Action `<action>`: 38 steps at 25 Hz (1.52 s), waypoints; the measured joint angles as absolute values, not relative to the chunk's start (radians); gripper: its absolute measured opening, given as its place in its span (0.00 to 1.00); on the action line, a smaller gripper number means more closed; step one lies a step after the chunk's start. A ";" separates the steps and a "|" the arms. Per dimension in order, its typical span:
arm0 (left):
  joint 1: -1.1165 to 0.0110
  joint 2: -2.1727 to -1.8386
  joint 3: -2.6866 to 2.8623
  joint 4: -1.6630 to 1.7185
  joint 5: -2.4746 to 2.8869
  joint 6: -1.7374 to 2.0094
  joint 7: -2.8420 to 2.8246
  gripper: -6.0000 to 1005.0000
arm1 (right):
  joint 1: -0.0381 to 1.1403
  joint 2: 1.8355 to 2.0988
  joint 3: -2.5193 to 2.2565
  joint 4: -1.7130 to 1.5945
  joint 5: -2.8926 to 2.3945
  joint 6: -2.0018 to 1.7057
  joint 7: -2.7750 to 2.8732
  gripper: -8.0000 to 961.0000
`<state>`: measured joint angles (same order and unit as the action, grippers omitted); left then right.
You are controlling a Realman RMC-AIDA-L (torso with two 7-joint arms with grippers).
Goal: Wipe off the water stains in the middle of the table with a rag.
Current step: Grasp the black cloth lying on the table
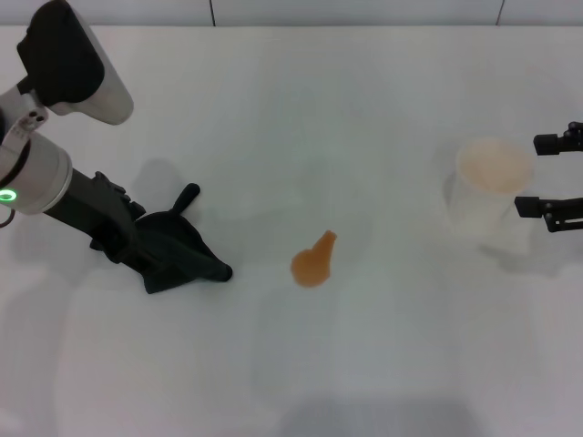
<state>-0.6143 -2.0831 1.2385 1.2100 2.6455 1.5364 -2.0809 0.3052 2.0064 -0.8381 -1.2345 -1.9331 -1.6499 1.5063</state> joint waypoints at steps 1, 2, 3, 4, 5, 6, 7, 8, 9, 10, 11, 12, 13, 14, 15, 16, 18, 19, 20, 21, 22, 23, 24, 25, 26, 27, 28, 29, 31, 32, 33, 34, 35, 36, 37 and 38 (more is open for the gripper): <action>-0.613 -2.083 1.239 1.210 2.645 1.536 -2.081 0.83 | 0.305 2.006 -0.841 -1.234 -1.931 -1.651 1.506 0.88; -0.611 -2.083 1.239 1.210 2.644 1.535 -2.081 0.83 | 0.306 2.007 -0.850 -1.226 -1.920 -1.653 1.506 0.88; -0.610 -2.083 1.239 1.210 2.644 1.535 -2.081 0.83 | 0.306 2.007 -0.858 -1.219 -1.912 -1.654 1.506 0.88; -0.609 -2.083 1.239 1.210 2.643 1.534 -2.082 0.83 | 0.307 2.007 -0.874 -1.207 -1.898 -1.654 1.503 0.88; -0.608 -2.083 1.239 1.210 2.643 1.534 -2.082 0.82 | 0.307 2.008 -0.888 -1.197 -1.887 -1.655 1.501 0.88; -0.608 -2.083 1.239 1.210 2.643 1.533 -2.082 0.82 | 0.309 2.008 -0.916 -1.182 -1.876 -1.650 1.494 0.88; -0.607 -2.083 1.239 1.210 2.643 1.533 -2.082 0.82 | 0.311 2.008 -0.932 -1.174 -1.871 -1.647 1.491 0.88; -0.607 -2.083 1.239 1.210 2.643 1.533 -2.082 0.82 | 0.314 2.009 -0.952 -1.166 -1.867 -1.642 1.489 0.88; -0.608 -2.083 1.239 1.210 2.644 1.533 -2.082 0.82 | 0.318 2.009 -0.968 -1.161 -1.866 -1.638 1.488 0.88; -0.610 -2.083 1.239 1.210 2.644 1.533 -2.082 0.82 | 0.321 2.009 -0.988 -1.158 -1.864 -1.632 1.488 0.88; -0.611 -2.083 1.239 1.210 2.643 1.533 -2.082 0.82 | 0.323 2.009 -0.999 -1.157 -1.862 -1.628 1.488 0.88; -0.611 -2.083 1.239 1.210 2.643 1.533 -2.082 0.82 | 0.324 2.009 -1.011 -1.156 -1.859 -1.624 1.488 0.88; -0.610 -2.083 1.239 1.210 2.643 1.533 -2.082 0.82 | 0.324 2.009 -1.021 -1.156 -1.856 -1.620 1.488 0.88; -0.609 -2.083 1.239 1.210 2.643 1.533 -2.081 0.82 | 0.324 2.009 -1.024 -1.156 -1.853 -1.618 1.487 0.88; -0.607 -2.083 1.239 1.208 2.643 1.533 -2.080 0.82 | 0.325 2.010 -1.027 -1.156 -1.848 -1.616 1.487 0.88; -0.605 -2.083 1.240 1.204 2.643 1.532 -2.079 0.82 | 0.325 2.010 -1.026 -1.156 -1.846 -1.616 1.487 0.88; -0.603 -2.083 1.240 1.193 2.642 1.527 -2.079 0.81 | 0.325 2.010 -1.023 -1.156 -1.842 -1.616 1.487 0.88; -0.601 -2.083 1.240 1.185 2.642 1.524 -2.078 0.81 | 0.325 2.009 -1.022 -1.156 -1.841 -1.615 1.487 0.88; -0.599 -2.083 1.240 1.179 2.641 1.521 -2.078 0.81 | 0.325 2.010 -1.022 -1.155 -1.841 -1.615 1.487 0.88; -0.597 -2.083 1.239 1.176 2.641 1.518 -2.078 0.81 | 0.325 2.010 -1.023 -1.155 -1.841 -1.615 1.487 0.88; -0.595 -2.083 1.239 1.174 2.641 1.514 -2.079 0.81 | 0.325 2.010 -1.023 -1.155 -1.841 -1.615 1.487 0.88; -0.593 -2.083 1.240 1.173 2.641 1.510 -2.080 0.81 | 0.325 2.010 -1.024 -1.155 -1.841 -1.615 1.487 0.88; -0.591 -2.083 1.239 1.173 2.641 1.507 -2.081 0.81 | 0.325 2.010 -1.024 -1.155 -1.841 -1.615 1.488 0.88; -0.590 -2.083 1.239 1.173 2.641 1.503 -2.083 0.81 | 0.325 2.010 -1.025 -1.155 -1.841 -1.615 1.489 0.88; -0.589 -2.084 1.239 1.173 2.641 1.500 -2.086 0.81 | 0.325 2.010 -1.026 -1.155 -1.841 -1.615 1.490 0.88; -0.589 -2.084 1.238 1.172 2.641 1.498 -2.089 0.81 | 0.325 2.010 -1.026 -1.155 -1.841 -1.615 1.490 0.88; -0.588 -2.084 1.238 1.172 2.641 1.497 -2.093 0.80 | 0.325 2.010 -1.026 -1.155 -1.841 -1.615 1.492 0.88; -0.588 -2.084 1.238 1.172 2.641 1.496 -2.095 0.80 | 0.325 2.010 -1.026 -1.156 -1.841 -1.616 1.493 0.88; -0.588 -2.085 1.238 1.172 2.639 1.494 -2.100 0.80 | 0.325 2.010 -1.027 -1.156 -1.841 -1.617 1.493 0.88; -0.588 -2.085 1.238 1.172 2.634 1.494 -2.100 0.80 | 0.325 2.010 -1.027 -1.157 -1.841 -1.617 1.493 0.88; -0.588 -2.085 1.238 1.172 2.629 1.493 -2.101 0.80 | 0.325 2.010 -1.027 -1.157 -1.841 -1.618 1.493 0.88; -0.588 -2.085 1.238 1.171 2.625 1.493 -2.102 0.80 | 0.325 2.010 -1.027 -1.157 -1.841 -1.619 1.493 0.88; -0.589 -2.085 1.237 1.170 2.622 1.493 -2.104 0.80 | 0.324 2.010 -1.027 -1.158 -1.841 -1.620 1.494 0.88; -0.590 -2.085 1.237 1.166 2.622 1.493 -2.108 0.80 | 0.323 2.010 -1.027 -1.159 -1.841 -1.621 1.494 0.88; -0.590 -2.085 1.237 1.166 2.622 1.493 -2.108 0.80 | 0.323 2.010 -1.027 -1.160 -1.841 -1.622 1.494 0.88; -0.594 -2.084 1.237 1.158 2.624 1.492 -2.114 0.80 | 0.322 2.010 -1.028 -1.161 -1.841 -1.623 1.494 0.88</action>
